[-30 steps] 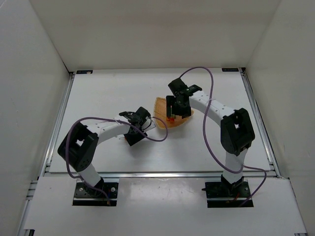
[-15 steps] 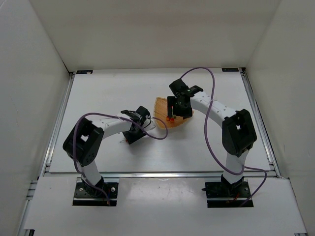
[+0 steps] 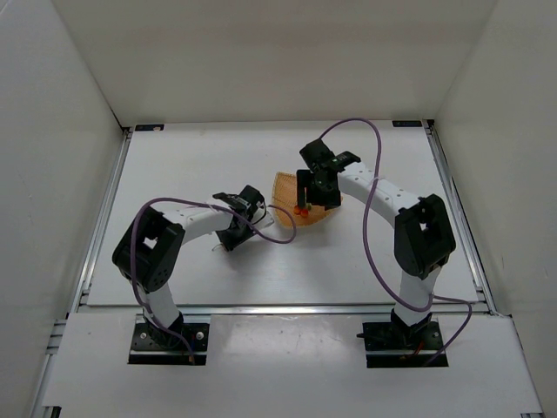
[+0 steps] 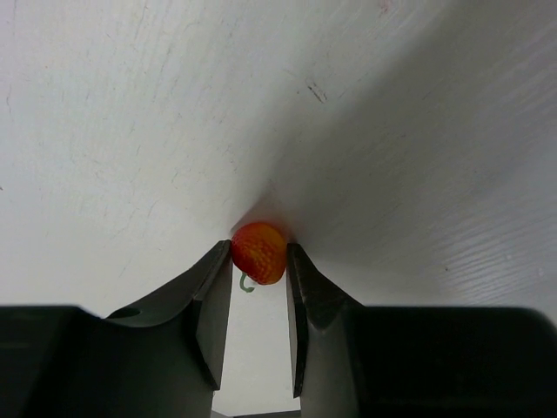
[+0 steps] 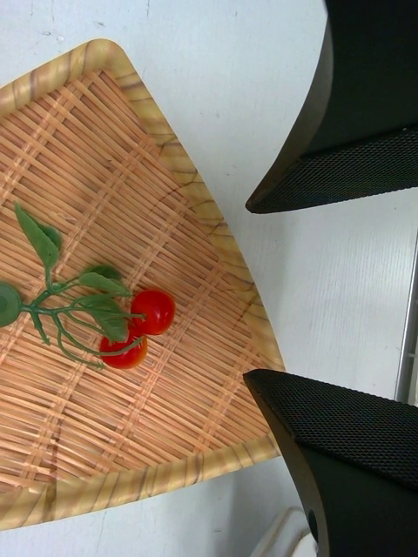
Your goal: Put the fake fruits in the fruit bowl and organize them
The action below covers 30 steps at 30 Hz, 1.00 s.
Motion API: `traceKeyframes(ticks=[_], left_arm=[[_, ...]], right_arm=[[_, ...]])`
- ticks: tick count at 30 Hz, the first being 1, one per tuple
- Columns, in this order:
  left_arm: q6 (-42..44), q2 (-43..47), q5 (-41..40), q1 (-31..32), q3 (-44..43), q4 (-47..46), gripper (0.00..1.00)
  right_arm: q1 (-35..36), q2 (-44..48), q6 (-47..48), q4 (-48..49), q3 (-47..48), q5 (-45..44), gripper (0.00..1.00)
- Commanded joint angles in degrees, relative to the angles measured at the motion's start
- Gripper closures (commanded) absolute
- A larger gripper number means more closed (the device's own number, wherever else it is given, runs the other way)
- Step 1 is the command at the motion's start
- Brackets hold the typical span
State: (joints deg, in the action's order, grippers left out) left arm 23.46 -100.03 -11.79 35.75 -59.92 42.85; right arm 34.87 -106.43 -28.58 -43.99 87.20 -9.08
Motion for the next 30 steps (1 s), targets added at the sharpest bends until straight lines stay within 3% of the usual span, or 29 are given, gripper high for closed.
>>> traceKeyframes(ticks=[1, 9, 13, 16, 20, 25, 26, 28, 29, 30], left_arm=[[-2.19, 1.76, -0.77, -0.15, -2.48, -0.93, 0.78], [-6.32, 5.11, -3.51, 2.75, -19.51, 0.13, 0.78], [-9.66, -3.12, 4.55, 3.28, -33.90, 0.13, 0.77], [-10.27, -10.41, 9.40, 3.28, -39.73, 0.13, 0.74], [-13.26, -18.00, 9.42, 3.28, -49.13, 0.13, 0.71], [-14.41, -21.78, 9.42, 3.28, -53.01, 0.13, 0.64], [-14.41, -21.79, 9.42, 3.28, -53.02, 0.13, 0.59], [-14.93, -21.79, 9.42, 3.28, -53.02, 0.13, 0.32], [-14.94, -21.09, 8.29, 3.28, -53.02, 0.13, 0.12], [-15.55, -20.30, 7.75, 3.28, -53.02, 0.13, 0.07]], right_arm=[[0.02, 2.72, -0.43, -0.49, -0.27, -1.11, 0.24], [-3.67, 7.64, -5.07, -0.49, -4.22, -3.83, 0.24], [-7.09, 11.85, -10.08, -0.49, -7.65, -5.06, 0.24], [-9.55, 14.84, -11.32, -0.49, -10.54, -6.29, 0.24], [-12.28, 19.06, -11.32, -1.01, -13.97, -8.75, 0.24], [-15.35, 24.86, -11.32, -1.01, -18.90, -9.29, 0.24], [-15.36, 25.48, -11.32, -1.01, -19.52, -9.29, 0.24], [-15.98, 26.53, -11.32, -1.01, -20.31, -9.81, 0.22], [-16.50, 27.41, -10.80, -1.01, -20.84, -9.81, 0.18], [-16.50, 27.42, -10.80, -1.01, -20.84, -9.81, 0.16]])
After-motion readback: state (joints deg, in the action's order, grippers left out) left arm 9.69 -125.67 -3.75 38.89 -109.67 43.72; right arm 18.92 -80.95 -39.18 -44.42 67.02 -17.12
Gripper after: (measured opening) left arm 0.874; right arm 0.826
